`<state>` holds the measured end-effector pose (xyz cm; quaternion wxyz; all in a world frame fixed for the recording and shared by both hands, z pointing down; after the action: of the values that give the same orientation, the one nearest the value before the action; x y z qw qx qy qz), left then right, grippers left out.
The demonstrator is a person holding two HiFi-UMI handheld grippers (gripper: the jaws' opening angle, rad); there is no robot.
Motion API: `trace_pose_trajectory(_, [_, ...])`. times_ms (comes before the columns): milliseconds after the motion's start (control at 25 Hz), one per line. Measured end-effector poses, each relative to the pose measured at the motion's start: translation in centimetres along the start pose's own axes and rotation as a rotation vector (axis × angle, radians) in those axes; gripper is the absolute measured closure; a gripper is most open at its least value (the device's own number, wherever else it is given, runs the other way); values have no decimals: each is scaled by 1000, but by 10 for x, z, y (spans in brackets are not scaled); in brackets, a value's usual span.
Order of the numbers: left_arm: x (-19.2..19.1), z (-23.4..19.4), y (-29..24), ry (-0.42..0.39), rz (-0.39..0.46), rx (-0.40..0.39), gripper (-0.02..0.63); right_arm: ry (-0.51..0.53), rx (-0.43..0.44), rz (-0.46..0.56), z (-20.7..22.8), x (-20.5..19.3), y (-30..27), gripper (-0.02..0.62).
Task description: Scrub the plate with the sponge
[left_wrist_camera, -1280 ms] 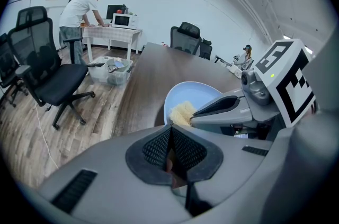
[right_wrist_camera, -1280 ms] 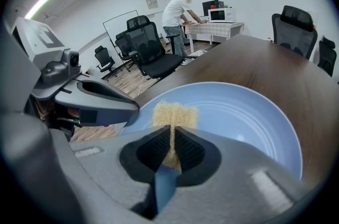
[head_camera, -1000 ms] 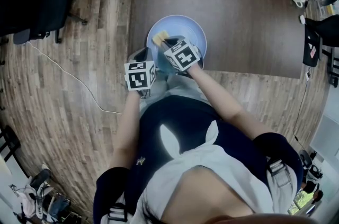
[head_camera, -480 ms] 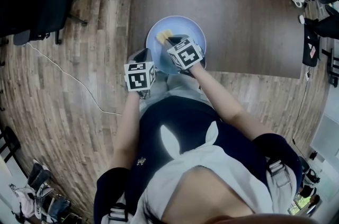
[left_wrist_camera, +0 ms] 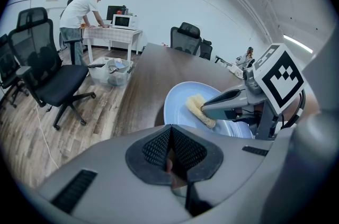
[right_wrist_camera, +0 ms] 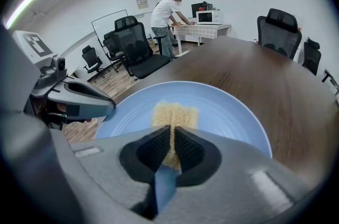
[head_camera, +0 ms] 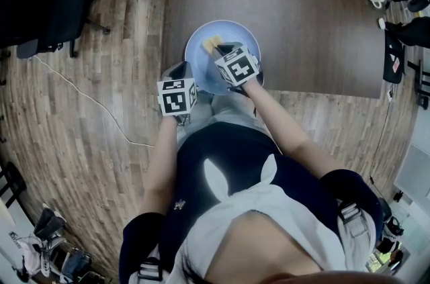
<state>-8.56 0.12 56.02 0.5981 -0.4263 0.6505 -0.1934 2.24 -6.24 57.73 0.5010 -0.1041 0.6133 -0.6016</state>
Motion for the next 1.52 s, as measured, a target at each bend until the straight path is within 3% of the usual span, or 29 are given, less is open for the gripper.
trace_pose_trajectory(1520, [-2, 0, 2, -2, 8, -2, 598, -35, -153, -11, 46, -1, 18, 572])
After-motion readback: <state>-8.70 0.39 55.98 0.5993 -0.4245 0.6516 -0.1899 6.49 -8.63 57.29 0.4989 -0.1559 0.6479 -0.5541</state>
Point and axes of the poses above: the fingertips, and each gripper's own axes: y backward along the fingers, z to its right, x out of its top, the point moved 3 cm from there along y, backward along the fingers, and after that the axes turned 9 degrees about -y, right-handed, at the moved point
